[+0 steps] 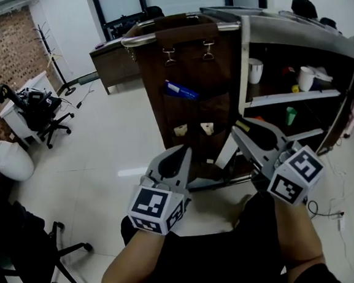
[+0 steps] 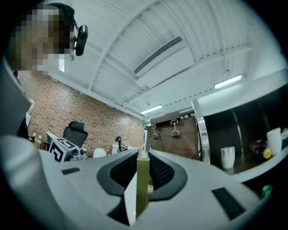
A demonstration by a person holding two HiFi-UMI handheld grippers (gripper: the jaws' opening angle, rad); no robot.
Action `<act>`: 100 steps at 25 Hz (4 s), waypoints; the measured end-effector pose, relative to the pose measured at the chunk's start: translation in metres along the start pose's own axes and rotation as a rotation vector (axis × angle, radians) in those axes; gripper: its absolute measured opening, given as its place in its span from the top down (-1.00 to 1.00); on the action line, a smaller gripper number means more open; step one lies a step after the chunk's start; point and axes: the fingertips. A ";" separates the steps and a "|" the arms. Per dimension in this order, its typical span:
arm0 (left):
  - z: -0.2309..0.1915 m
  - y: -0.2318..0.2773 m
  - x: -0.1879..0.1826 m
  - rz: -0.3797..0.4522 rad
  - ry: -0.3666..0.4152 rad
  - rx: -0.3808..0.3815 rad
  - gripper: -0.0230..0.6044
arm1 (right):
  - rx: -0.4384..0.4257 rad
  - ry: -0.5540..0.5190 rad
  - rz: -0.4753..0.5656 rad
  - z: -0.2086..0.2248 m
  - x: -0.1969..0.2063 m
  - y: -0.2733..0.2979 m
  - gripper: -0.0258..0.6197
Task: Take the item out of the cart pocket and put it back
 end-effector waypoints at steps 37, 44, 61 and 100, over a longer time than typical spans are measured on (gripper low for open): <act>-0.043 0.078 -0.076 0.055 0.011 -0.005 0.93 | 0.107 -0.163 -0.107 0.110 -0.005 0.149 0.65; -0.040 0.078 -0.066 0.037 0.009 0.004 0.93 | 0.120 -0.179 -0.190 0.114 0.024 0.150 0.57; -0.038 0.069 -0.077 0.056 0.008 -0.010 0.93 | 0.106 -0.176 -0.081 0.085 -0.039 0.129 0.79; 0.033 -0.027 0.019 0.017 -0.042 -0.018 0.93 | 0.048 0.080 -0.119 -0.044 0.079 -0.020 0.91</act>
Point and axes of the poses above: the fingertips, and each gripper's own axes: y forward along the fingers, z to its right, x out of its underside, and after that the axes turned 6 degrees about z, right-handed
